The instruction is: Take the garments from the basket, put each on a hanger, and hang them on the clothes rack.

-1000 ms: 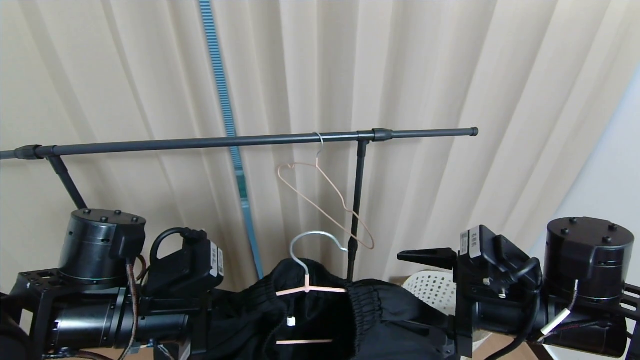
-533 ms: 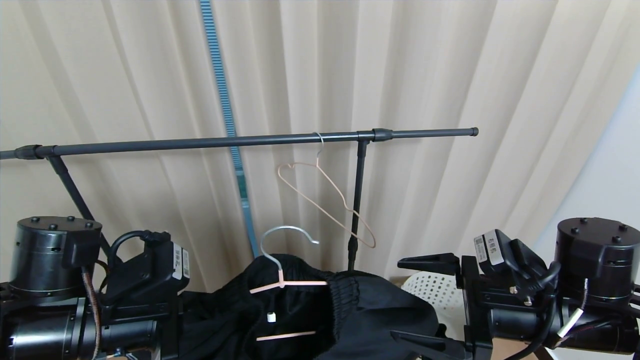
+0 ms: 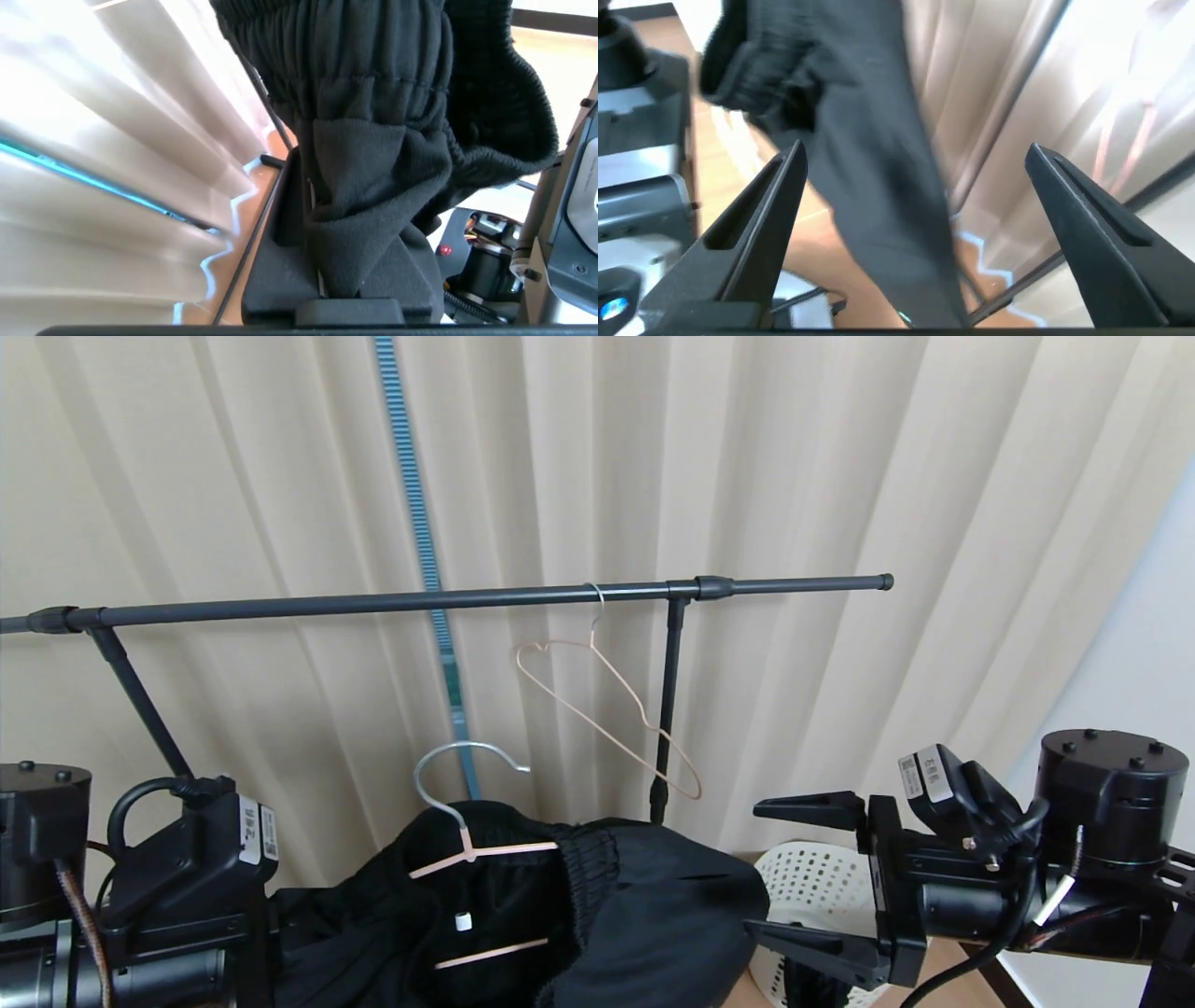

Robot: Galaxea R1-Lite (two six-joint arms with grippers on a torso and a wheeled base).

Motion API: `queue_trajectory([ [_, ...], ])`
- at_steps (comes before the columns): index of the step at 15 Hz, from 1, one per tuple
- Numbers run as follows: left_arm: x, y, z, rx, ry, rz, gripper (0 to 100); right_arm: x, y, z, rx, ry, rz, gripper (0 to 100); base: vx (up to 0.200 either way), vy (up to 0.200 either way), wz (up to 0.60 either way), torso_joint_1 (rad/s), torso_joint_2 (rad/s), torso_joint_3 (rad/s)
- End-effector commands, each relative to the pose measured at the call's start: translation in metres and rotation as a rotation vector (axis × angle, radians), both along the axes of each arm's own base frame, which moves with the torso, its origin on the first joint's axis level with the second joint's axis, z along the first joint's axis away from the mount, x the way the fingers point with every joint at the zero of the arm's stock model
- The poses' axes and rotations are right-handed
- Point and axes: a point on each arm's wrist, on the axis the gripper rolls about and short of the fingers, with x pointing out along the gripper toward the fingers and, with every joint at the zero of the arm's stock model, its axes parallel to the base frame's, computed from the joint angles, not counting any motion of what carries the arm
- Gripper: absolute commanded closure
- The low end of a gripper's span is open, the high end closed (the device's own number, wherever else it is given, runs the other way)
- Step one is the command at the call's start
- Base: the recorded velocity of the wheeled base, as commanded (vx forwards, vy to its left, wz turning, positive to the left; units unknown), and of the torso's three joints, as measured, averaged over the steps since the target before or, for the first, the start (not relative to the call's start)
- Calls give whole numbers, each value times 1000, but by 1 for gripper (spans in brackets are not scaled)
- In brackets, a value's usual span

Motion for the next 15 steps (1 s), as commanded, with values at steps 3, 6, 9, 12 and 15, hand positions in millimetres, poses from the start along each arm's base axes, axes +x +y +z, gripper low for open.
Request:
queue_trajectory([
  [3, -6, 3, 5, -8, -36, 11, 100, 16, 3, -29, -28, 55, -18, 0, 0, 0, 0, 0, 0, 0],
  [6, -9, 4, 10, -25, -47, 25, 100, 18, 0, -35, -29, 57, -30, 0, 0, 0, 0, 0, 0, 0],
  [9, -8, 5, 11, -36, -40, 33, 100, 21, 1, -46, -63, 55, -18, 0, 0, 0, 0, 0, 0, 0],
  [12, -8, 5, 12, -44, -34, 39, 100, 22, 2, -58, -98, 57, -3, 0, 0, 0, 0, 0, 0, 0],
  [15, -8, 5, 13, -46, -35, 38, 100, 25, 3, -67, -113, 84, 2, 0, 0, 0, 0, 0, 0, 0],
])
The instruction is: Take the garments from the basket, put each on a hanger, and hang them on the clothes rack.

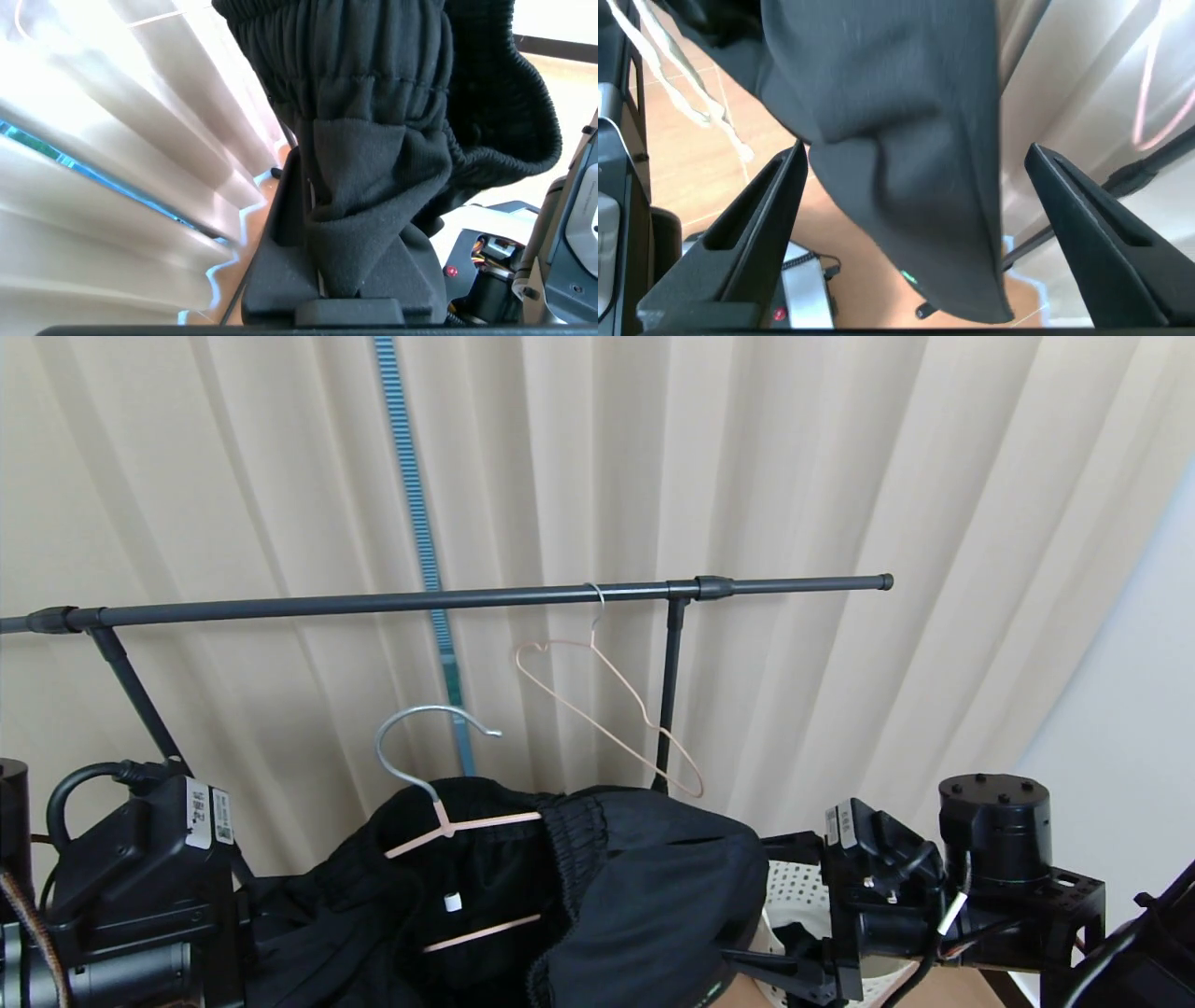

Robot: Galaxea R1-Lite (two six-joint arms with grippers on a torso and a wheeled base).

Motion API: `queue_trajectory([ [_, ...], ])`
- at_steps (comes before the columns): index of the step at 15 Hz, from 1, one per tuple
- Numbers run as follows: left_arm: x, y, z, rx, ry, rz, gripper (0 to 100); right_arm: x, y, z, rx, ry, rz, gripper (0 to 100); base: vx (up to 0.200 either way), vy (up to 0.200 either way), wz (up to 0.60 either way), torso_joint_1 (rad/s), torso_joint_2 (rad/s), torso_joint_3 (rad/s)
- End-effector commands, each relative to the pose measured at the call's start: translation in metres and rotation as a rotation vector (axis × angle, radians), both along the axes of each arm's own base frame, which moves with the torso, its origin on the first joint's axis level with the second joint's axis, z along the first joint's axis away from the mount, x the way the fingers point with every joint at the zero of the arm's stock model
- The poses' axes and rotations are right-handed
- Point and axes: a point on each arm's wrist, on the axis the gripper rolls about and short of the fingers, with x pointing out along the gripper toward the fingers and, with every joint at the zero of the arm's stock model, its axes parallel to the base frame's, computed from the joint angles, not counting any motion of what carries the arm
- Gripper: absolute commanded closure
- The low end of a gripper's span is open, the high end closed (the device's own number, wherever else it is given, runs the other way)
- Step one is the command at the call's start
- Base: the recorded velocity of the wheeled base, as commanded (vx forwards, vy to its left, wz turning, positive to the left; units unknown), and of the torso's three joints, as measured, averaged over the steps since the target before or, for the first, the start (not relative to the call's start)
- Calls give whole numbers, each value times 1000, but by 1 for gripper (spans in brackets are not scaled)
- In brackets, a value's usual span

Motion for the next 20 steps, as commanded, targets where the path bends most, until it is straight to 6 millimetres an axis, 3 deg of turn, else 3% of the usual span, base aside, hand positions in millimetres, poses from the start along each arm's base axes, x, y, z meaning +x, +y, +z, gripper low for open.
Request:
queue_trajectory([
  [1, 0, 0, 0, -1, -2, 0, 100, 4, 2, -10, -13, 33, 2, 0, 0, 0, 0, 0, 0, 0],
  [5, 0, 0, 0, -1, -2, -2, 100, 9, 4, -17, -20, 47, 0, 0, 0, 0, 0, 0, 0, 0],
  [6, 1, 0, 0, -3, 5, 2, 100, 9, 4, -17, -20, 49, 0, 100, 0, 0, 0, 0, 0, 0],
  [10, 3, -1, 4, -57, 19, 30, 100, 13, 5, -15, -29, 33, -30, 100, 0, 0, 0, 0, 0, 0],
  [20, 10, 16, 7, -109, 37, 111, 100, 31, -23, -8, -14, -3, -148, 100, 0, 0, 0, 0, 0, 0],
])
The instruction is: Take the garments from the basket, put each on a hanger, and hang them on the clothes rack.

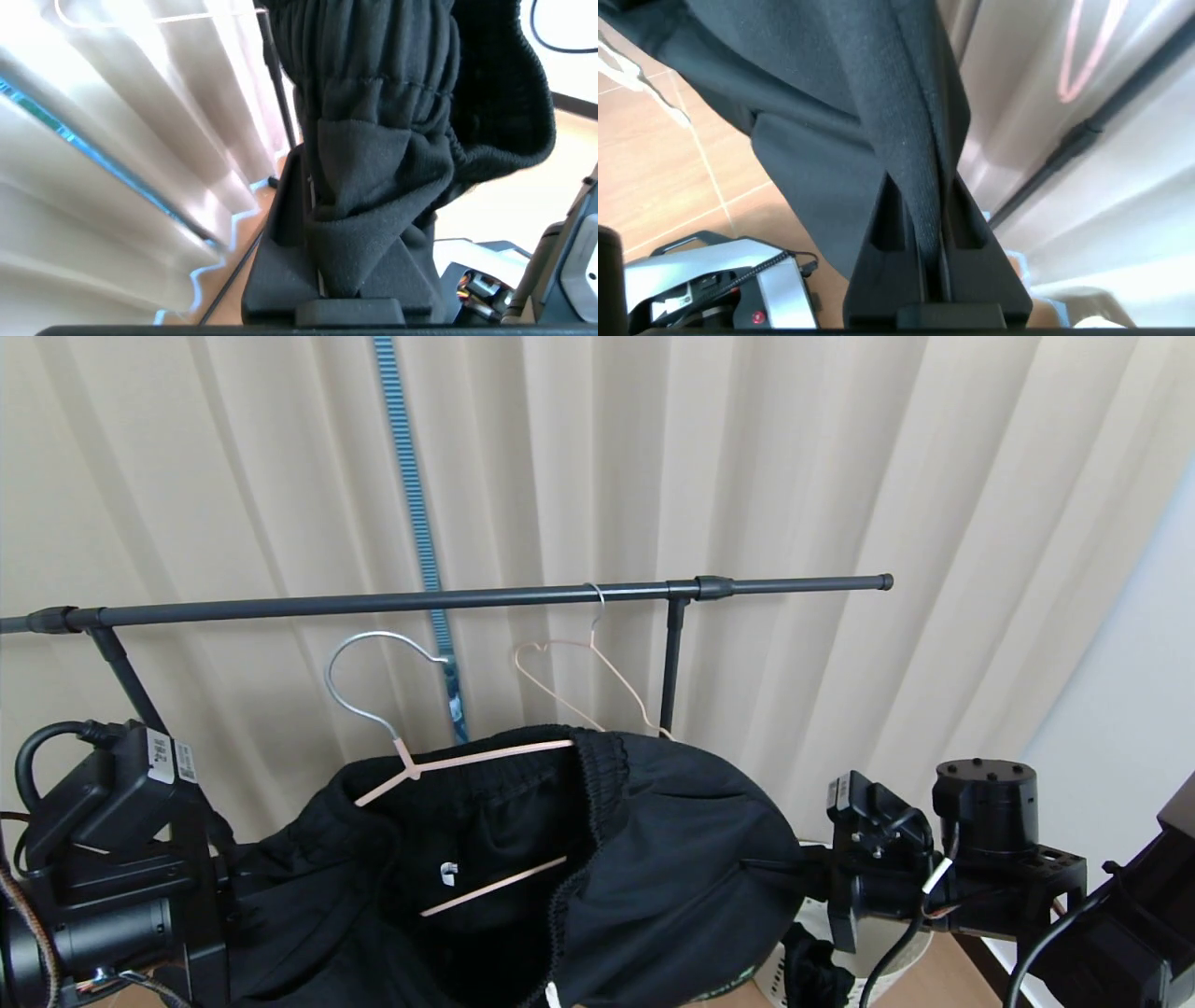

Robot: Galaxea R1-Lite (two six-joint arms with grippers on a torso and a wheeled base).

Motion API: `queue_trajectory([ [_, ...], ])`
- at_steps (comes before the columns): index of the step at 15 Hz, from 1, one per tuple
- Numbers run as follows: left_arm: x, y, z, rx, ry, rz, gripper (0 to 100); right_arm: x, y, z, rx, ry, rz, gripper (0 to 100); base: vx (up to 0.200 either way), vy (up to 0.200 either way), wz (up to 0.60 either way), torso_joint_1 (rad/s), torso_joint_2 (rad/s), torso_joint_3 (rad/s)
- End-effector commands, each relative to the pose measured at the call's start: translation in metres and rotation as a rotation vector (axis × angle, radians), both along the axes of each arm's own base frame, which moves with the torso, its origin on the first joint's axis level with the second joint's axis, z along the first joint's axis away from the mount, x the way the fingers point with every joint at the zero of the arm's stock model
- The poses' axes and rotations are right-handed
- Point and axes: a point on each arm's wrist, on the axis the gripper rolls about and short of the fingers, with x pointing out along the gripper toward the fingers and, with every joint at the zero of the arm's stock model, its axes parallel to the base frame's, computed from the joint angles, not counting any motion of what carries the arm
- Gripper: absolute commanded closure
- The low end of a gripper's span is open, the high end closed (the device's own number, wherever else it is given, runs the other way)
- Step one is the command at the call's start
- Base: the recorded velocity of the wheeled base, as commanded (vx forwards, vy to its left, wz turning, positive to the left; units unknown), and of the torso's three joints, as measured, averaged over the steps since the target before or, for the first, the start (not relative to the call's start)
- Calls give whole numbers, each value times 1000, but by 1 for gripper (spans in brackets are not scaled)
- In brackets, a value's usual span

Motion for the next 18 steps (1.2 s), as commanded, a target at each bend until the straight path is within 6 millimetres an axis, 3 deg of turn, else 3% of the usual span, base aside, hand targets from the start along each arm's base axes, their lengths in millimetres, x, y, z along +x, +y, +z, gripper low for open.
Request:
queue_trajectory([
  [1, 1, 2, 0, -1, 3, 13, 100, 1, -2, 1, 1, -5, -6, 100, 0, 0, 0, 0, 0, 0],
  [8, 3, 8, 3, -6, -8, 43, 100, 7, -8, 1, 3, -10, -34, 100, 0, 0, 0, 0, 0, 0],
  [13, 8, 8, 0, -4, 12, 44, 100, 1, -2, 0, -25, -12, -48, 100, 0, 0, 0, 0, 0, 0],
  [14, 9, 8, -1, -3, 15, 44, 100, -2, -1, -1, -31, -9, -46, 0, 0, 0, 0, 0, 0, 0],
  [18, 12, 9, -2, -3, 24, 52, 100, -11, 4, 11, -19, -57, -19, 0, 0, 0, 0, 0, 0, 0],
])
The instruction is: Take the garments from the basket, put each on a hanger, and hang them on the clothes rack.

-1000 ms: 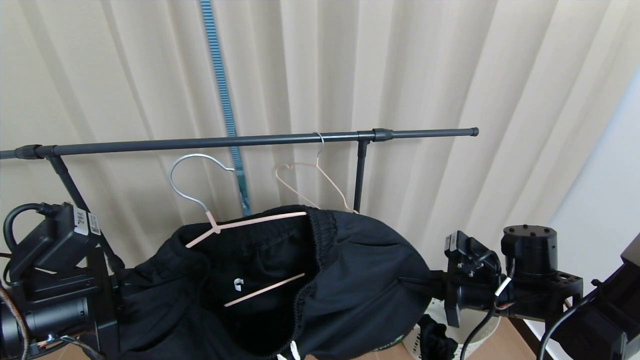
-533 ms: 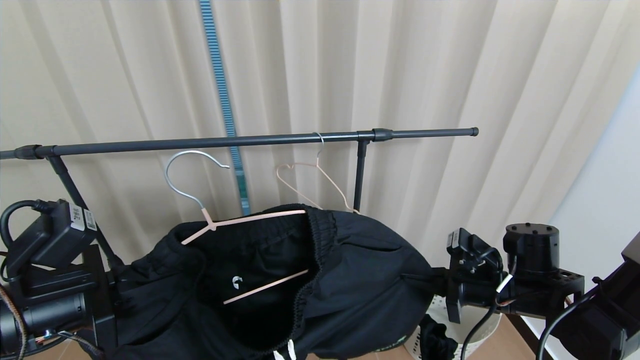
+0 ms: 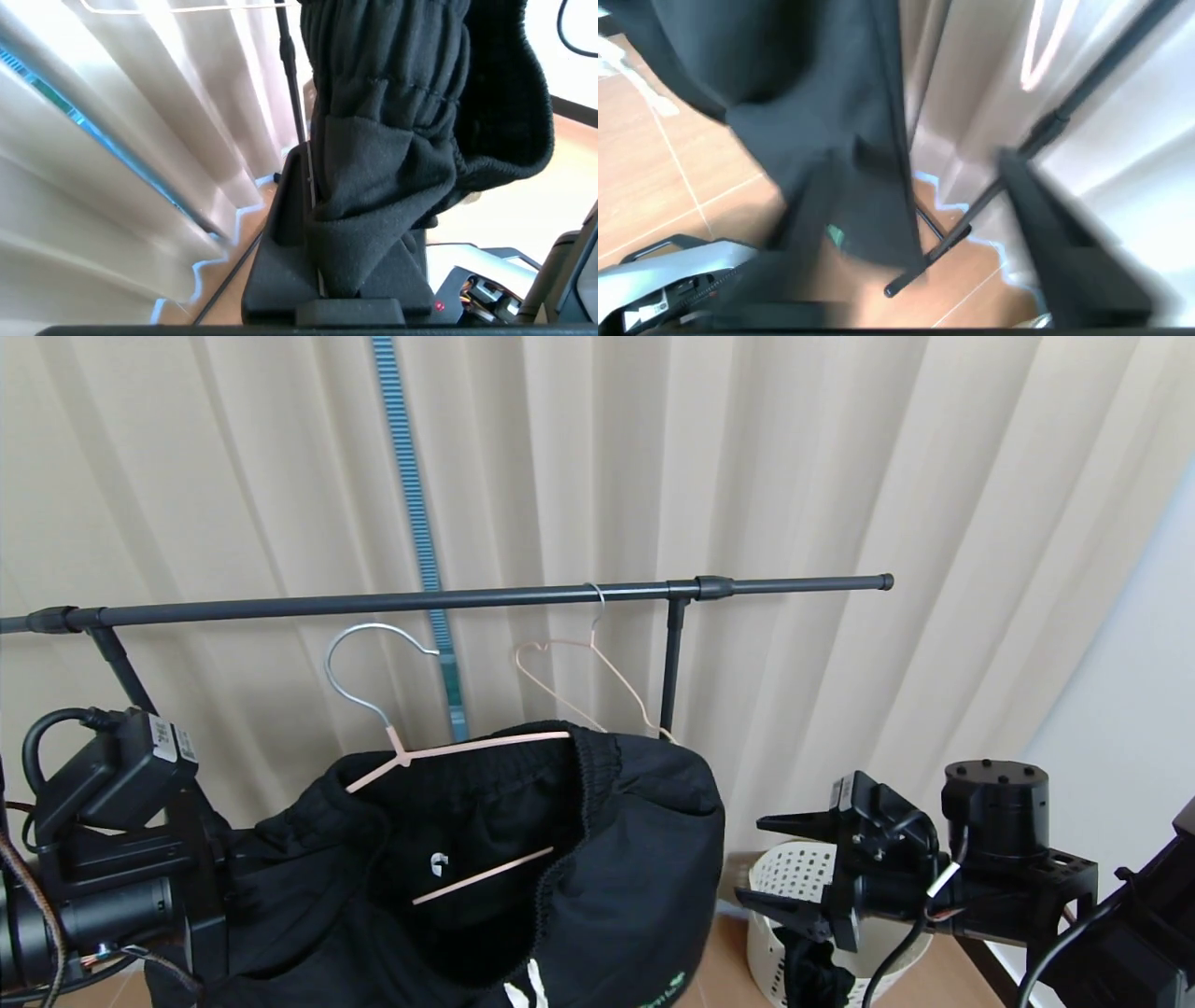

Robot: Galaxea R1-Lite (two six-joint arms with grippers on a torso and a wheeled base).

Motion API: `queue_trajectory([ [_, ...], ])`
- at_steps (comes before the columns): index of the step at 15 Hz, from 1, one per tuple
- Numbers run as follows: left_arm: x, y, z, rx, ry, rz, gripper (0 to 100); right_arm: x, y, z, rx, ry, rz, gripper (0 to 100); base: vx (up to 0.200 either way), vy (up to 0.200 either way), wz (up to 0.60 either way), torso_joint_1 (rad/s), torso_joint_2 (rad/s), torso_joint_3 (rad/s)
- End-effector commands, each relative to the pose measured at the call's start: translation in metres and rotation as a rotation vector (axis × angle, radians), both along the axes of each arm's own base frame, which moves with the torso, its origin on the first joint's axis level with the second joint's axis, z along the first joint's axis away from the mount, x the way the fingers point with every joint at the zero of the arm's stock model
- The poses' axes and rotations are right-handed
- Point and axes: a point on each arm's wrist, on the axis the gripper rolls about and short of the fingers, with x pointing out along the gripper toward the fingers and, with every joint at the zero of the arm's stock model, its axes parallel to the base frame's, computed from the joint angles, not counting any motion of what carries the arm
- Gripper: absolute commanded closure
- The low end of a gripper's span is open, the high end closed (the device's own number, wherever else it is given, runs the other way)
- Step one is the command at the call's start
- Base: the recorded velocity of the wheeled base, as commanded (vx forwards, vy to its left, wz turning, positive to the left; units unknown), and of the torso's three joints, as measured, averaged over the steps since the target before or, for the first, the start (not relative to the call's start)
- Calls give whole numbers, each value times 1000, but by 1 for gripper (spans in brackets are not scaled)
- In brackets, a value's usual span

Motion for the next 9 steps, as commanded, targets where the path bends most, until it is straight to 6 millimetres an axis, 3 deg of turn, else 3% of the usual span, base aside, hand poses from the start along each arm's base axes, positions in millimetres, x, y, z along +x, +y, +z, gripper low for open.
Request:
queue_trajectory([
  [1, 2, 1, -1, 0, 8, 3, 100, -4, 1, 6, 6, -19, 9, 0, 0, 0, 0, 0, 0, 0],
  [6, 21, 11, -11, 7, 58, 61, 100, -12, 9, 31, 37, -88, -5, 0, 0, 0, 0, 0, 0, 0],
  [9, 30, 12, -20, 17, 78, 65, 100, -14, 27, 41, 64, -78, -90, 0, 0, 0, 0, 0, 0, 0],
])
